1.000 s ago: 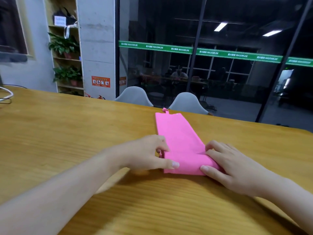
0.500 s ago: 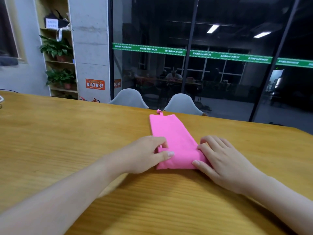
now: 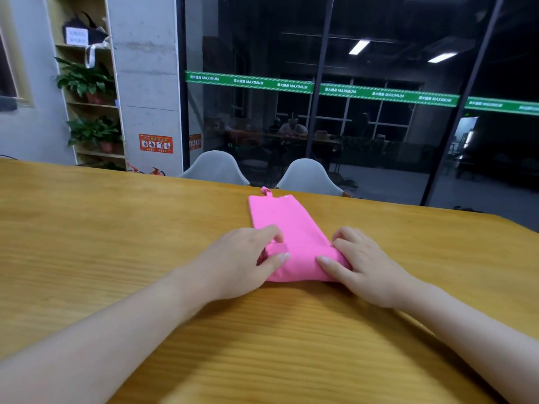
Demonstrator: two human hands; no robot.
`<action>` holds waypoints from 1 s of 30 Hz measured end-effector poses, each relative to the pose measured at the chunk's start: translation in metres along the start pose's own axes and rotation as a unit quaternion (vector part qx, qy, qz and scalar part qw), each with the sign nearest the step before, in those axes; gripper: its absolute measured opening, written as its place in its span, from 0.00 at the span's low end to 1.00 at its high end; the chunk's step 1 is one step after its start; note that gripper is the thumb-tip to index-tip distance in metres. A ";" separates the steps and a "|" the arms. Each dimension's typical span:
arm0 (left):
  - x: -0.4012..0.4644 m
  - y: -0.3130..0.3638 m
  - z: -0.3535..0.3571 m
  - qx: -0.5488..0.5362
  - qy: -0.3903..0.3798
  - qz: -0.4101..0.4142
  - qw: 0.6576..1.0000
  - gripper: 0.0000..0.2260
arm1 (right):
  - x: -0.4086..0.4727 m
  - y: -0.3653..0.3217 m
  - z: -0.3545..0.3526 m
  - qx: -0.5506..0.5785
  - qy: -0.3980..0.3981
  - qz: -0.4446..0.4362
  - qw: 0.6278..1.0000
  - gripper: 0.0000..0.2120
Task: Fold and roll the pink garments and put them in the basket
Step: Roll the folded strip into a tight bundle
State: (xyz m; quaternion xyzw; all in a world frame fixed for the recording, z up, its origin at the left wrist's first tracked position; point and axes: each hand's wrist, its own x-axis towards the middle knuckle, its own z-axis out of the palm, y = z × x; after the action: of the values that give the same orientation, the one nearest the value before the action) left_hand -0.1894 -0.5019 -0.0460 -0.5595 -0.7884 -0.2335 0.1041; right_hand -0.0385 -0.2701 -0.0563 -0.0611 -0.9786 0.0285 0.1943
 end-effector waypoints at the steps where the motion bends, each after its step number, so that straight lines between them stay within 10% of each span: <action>1: -0.001 0.000 0.000 -0.001 -0.009 0.000 1.000 0.13 | 0.003 0.001 0.000 0.013 -0.011 0.012 1.000 0.35; 11: 0.021 -0.023 0.026 -0.136 -0.051 -0.062 0.988 0.17 | -0.010 -0.006 0.009 -0.177 0.048 -0.006 0.983 0.35; 22: -0.003 0.001 0.007 0.059 -0.082 0.020 0.995 0.31 | -0.005 0.003 0.001 -0.088 0.024 -0.031 0.995 0.33; 30: -0.011 0.012 -0.003 0.048 -0.127 0.028 0.990 0.24 | -0.029 -0.012 -0.018 -0.054 -0.030 -0.033 0.998 0.33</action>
State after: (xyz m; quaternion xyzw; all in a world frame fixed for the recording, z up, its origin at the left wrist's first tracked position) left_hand -0.1749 -0.5090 -0.0451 -0.6010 -0.7895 -0.1190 0.0361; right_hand -0.0064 -0.2848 -0.0497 -0.0381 -0.9857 -0.0293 0.1616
